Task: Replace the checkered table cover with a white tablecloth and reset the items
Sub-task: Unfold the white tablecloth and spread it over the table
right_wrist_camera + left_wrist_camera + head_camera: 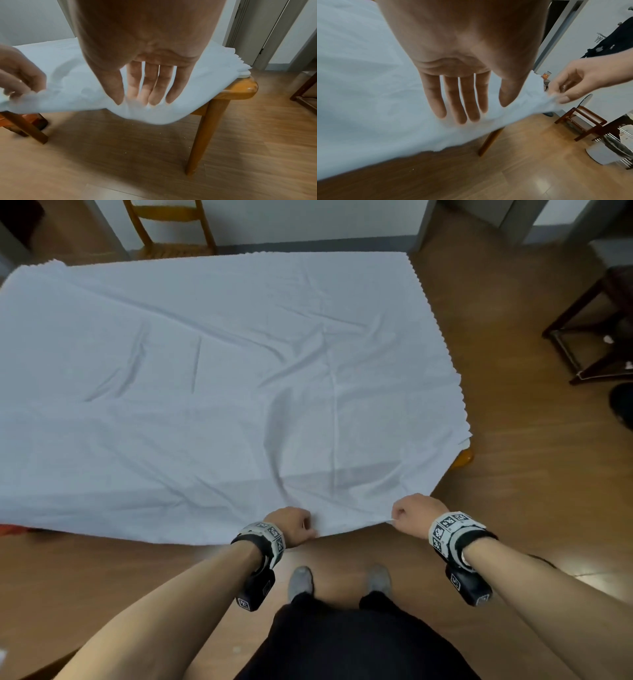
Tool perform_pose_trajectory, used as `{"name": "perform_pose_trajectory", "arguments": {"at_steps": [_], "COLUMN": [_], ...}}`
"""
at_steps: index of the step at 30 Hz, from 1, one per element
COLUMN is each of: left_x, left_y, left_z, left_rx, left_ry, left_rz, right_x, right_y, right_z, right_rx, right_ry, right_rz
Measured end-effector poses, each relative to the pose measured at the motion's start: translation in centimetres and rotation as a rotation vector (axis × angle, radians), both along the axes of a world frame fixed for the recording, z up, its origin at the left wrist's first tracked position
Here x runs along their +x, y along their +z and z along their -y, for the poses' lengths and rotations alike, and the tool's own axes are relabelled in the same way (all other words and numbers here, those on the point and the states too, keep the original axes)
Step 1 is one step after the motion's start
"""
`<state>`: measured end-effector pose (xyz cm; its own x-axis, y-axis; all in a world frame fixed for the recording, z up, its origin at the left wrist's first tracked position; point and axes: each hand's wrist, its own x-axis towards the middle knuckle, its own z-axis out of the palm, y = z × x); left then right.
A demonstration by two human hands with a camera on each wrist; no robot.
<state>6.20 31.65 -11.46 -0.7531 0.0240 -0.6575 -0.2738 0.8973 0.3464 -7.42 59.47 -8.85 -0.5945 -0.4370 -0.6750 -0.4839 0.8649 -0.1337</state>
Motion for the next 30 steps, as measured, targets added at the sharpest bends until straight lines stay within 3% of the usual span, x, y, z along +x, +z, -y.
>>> {"name": "perform_pose_trajectory", "arguments": {"at_steps": [6,15,23,30], "left_x": [-6.1,-15.9,-26.0,-37.7], "left_y": [2.3,5.4,5.0,3.9], "left_z": [-5.7,-14.4,-16.7,-16.4], "left_rx": [0.018,0.055,0.069,0.085], "left_ry": [0.059,0.115,0.056,0.065], "left_rz": [-0.089,-0.162,-0.206,-0.266], "right_x": [-3.8,-12.7,-21.4,-31.2], "right_y": [0.2,0.9,0.6,2.8], "right_z": [-4.2,-12.5,-14.6,-13.7], "right_rx": [-0.176,-0.221,-0.197,-0.243], "right_ry": [-0.078,-0.204,-0.318,-0.344], "right_rz": [0.047,-0.003,-0.010,-0.092]}}
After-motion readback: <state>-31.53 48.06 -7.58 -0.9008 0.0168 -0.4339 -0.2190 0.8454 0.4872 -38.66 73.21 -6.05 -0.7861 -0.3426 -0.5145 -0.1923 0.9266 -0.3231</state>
